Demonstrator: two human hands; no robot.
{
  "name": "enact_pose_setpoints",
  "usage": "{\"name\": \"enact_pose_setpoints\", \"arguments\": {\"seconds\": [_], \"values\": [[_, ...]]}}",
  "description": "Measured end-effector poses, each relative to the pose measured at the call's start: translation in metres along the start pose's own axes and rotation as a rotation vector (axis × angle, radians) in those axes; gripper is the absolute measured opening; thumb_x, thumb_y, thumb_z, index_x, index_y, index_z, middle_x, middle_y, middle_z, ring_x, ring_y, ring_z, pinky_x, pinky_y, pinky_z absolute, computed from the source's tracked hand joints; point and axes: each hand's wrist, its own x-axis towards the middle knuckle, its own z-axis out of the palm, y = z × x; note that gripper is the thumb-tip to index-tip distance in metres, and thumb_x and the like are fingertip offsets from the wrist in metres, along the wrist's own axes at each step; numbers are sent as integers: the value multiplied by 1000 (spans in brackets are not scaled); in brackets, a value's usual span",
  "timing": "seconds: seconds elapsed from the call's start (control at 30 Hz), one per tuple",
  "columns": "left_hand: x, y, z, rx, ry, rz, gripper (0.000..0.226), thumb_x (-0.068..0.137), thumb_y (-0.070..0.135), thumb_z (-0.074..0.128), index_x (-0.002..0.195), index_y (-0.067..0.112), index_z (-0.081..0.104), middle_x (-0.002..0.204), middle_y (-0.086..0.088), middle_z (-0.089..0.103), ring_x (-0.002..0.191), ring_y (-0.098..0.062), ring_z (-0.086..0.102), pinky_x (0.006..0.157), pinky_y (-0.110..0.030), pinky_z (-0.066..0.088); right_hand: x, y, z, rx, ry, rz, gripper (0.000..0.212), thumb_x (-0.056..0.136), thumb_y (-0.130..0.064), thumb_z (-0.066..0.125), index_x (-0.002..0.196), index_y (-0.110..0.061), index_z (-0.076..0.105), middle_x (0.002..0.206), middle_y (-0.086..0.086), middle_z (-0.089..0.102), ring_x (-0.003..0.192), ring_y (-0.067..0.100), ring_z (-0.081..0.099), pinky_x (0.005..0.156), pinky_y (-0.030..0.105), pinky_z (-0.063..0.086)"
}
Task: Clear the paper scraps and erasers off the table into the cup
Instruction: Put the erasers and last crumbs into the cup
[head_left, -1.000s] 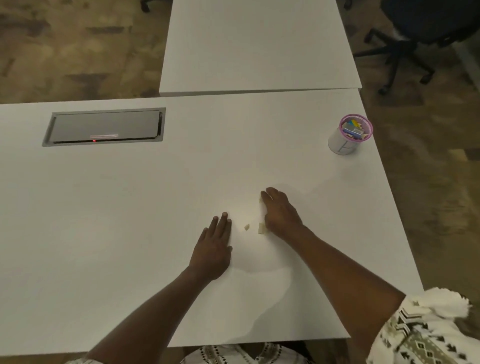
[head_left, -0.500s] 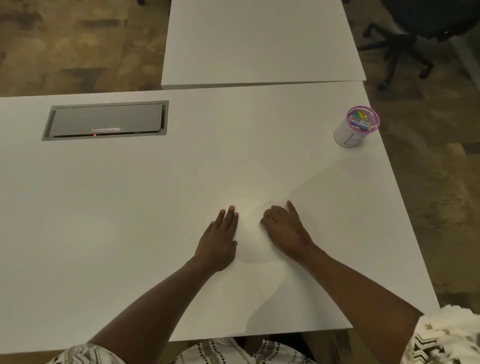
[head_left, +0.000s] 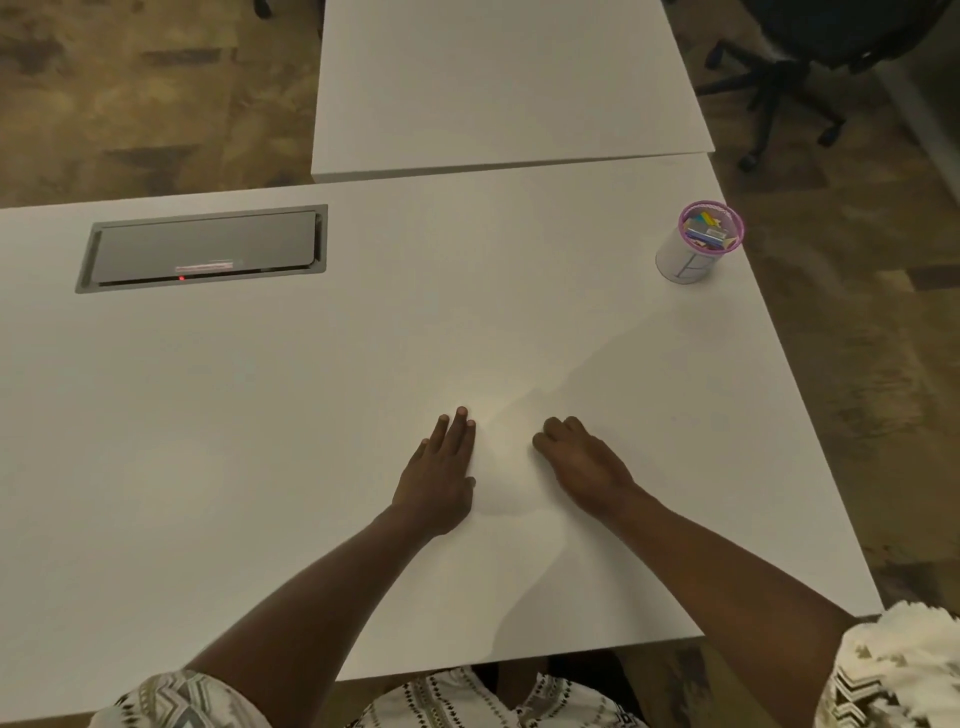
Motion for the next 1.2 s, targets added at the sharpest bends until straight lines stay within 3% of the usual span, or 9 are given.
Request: {"name": "enact_pose_setpoints", "arguments": {"seconds": [0.1, 0.23, 0.3, 0.4, 0.53, 0.73, 0.97, 1.03, 1.2], "values": [[0, 1, 1, 5, 1, -2, 77, 100, 27, 42, 159, 13, -6, 167, -2, -18, 156, -26, -8, 125, -42, 20, 7, -1, -9, 106, 26, 83, 18, 87, -3, 42, 98, -14, 53, 101, 5, 50, 93, 26, 49, 62, 33, 36], [2, 6, 2, 19, 10, -27, 79, 100, 32, 44, 158, 11, -6, 167, -4, -17, 155, -28, -7, 125, -43, 19, 14, 8, -23, 510, 217, 400, 17, 85, -1, 51, 85, -13, 64, 90, 5, 61, 88, 25, 56, 73, 39, 48], [3, 12, 4, 19, 14, -50, 81, 100, 35, 44, 158, 11, -7, 166, -5, -19, 155, -29, -10, 126, -44, 15, 19, 17, -26, 620, 304, 534, 20, 84, 3, 55, 84, -9, 71, 90, 6, 69, 86, 22, 63, 76, 32, 50], [6, 20, 11, 18, 43, -67, 83, 100, 40, 42, 158, 10, -10, 165, -7, -23, 154, -30, -15, 127, -44, 7, 19, 32, -33, 852, 319, 703, 16, 86, -5, 61, 80, -15, 73, 85, 0, 74, 83, 15, 72, 77, 22, 52], [24, 35, 15, -3, 83, -65, 84, 100, 47, 38, 158, 11, -11, 164, -8, -25, 153, -30, -19, 126, -44, 2, 16, 59, -39, 968, 353, 809, 12, 86, -12, 68, 86, -20, 77, 86, -6, 75, 90, 15, 71, 89, 30, 56], [75, 66, 7, 3, 89, -30, 84, 99, 51, 36, 158, 12, -9, 165, -7, -22, 153, -31, -18, 126, -45, 2, 17, 99, -69, 1089, 434, 822, 15, 85, -12, 70, 81, -25, 75, 81, -8, 75, 81, 13, 72, 76, 22, 52], [108, 83, 3, 28, 129, -25, 71, 102, 38, 32, 159, 14, -4, 167, -6, -16, 154, -33, -13, 125, -52, 8, 18, 100, -84, 817, 260, 494, 9, 89, -12, 69, 88, -16, 76, 90, -7, 75, 86, 8, 69, 75, 8, 47], [107, 81, 8, 27, 165, -16, 70, 103, 38, 31, 159, 16, -4, 167, -4, -16, 154, -31, -14, 126, -51, 8, 22, 101, -91, 824, 309, 459, 8, 89, -12, 69, 88, -15, 75, 91, -7, 75, 88, 7, 69, 76, 6, 47], [107, 80, 22, 12, 258, -25, 66, 102, 41, 22, 159, 20, -4, 168, 0, -12, 155, -26, -11, 126, -48, 5, 47, 149, -143, 806, 600, 489, 6, 89, -13, 69, 89, -14, 75, 89, -4, 75, 86, 12, 69, 82, 19, 52]]}}
